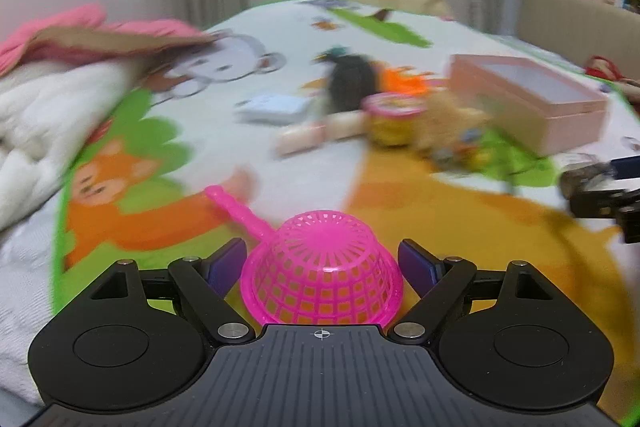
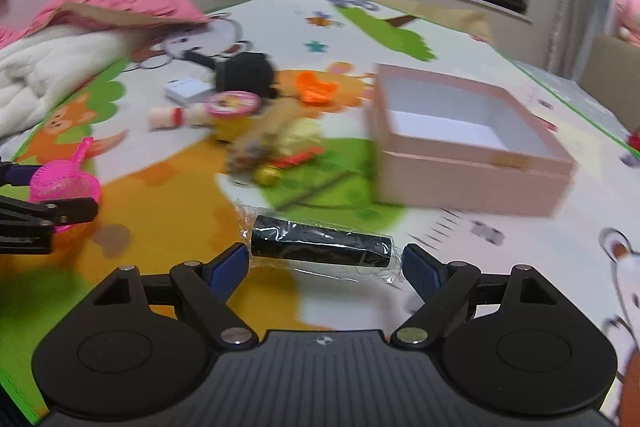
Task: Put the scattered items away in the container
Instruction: 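Carry the strainer and cylinder into the pink box and release both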
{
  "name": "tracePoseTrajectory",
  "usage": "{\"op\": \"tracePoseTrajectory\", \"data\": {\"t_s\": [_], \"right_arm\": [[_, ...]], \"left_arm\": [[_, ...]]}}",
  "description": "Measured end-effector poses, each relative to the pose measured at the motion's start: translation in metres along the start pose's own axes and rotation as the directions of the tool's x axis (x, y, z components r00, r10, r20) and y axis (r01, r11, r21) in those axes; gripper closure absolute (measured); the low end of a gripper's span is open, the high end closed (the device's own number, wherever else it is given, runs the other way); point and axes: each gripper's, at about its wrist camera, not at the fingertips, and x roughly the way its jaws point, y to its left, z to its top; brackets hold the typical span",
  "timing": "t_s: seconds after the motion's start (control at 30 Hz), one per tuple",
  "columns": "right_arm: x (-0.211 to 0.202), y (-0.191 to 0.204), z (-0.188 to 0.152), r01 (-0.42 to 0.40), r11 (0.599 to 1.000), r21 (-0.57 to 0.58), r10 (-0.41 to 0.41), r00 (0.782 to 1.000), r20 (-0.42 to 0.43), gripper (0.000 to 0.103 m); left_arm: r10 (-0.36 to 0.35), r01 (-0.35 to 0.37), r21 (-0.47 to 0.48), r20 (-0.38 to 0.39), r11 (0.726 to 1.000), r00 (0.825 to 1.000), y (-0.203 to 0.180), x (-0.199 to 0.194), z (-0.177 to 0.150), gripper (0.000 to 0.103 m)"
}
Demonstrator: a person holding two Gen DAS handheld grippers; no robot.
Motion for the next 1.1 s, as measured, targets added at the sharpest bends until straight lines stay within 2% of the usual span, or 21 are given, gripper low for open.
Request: {"op": "tracePoseTrajectory", "data": {"t_s": [0.13,0.3,0.5,0.67,0.77,0.8,0.87,1.0,1.1], "right_arm": [[-0.011,-0.036,-0.017,0.059,0.998,0.027,-0.059,0.998,-0.001,0.019],[-0.026,-0.082,-0.027,0.126,0.991,0.055,-0.126,0.992,0.008,0.019],[-0.032,-0.122,-0.023,0.178,0.979,0.104,-0.183,0.982,0.045,0.019],[-0.025,-0.147,-0.013,0.203,0.961,0.188,-0.220,0.973,0.070,0.019],[-0.018,-0.156,-0.004,0.206,0.952,0.228,-0.229,0.970,0.077,0.019],[-0.016,-0.158,0.000,0.204,0.950,0.235,-0.229,0.970,0.081,0.019],[-0.013,-0.158,0.008,0.199,0.950,0.241,-0.227,0.969,0.097,0.019],[-0.002,-0.150,0.029,0.189,0.957,0.221,-0.221,0.966,0.133,0.019],[0.015,-0.141,0.050,0.173,0.965,0.198,-0.206,0.966,0.158,0.019]], "left_arm": [[-0.152,0.151,0.056,0.015,0.987,0.988,-0.049,-0.002,0.019,0.016],[-0.304,0.295,0.141,0.052,0.945,0.951,-0.114,0.004,0.047,0.015],[-0.419,0.395,0.229,0.065,0.890,0.906,-0.170,0.030,0.084,0.015],[-0.438,0.388,0.297,0.124,0.872,0.890,-0.202,0.065,0.127,0.015],[-0.423,0.362,0.310,0.155,0.879,0.893,-0.215,0.092,0.153,0.014],[-0.418,0.360,0.302,0.155,0.882,0.895,-0.217,0.102,0.160,0.007],[-0.408,0.360,0.270,0.148,0.893,0.901,-0.215,0.117,0.170,0.006],[-0.364,0.336,0.203,0.119,0.920,0.924,-0.194,0.127,0.171,0.006],[-0.298,0.278,0.185,0.093,0.943,0.950,-0.172,0.121,0.159,0.005]]}}
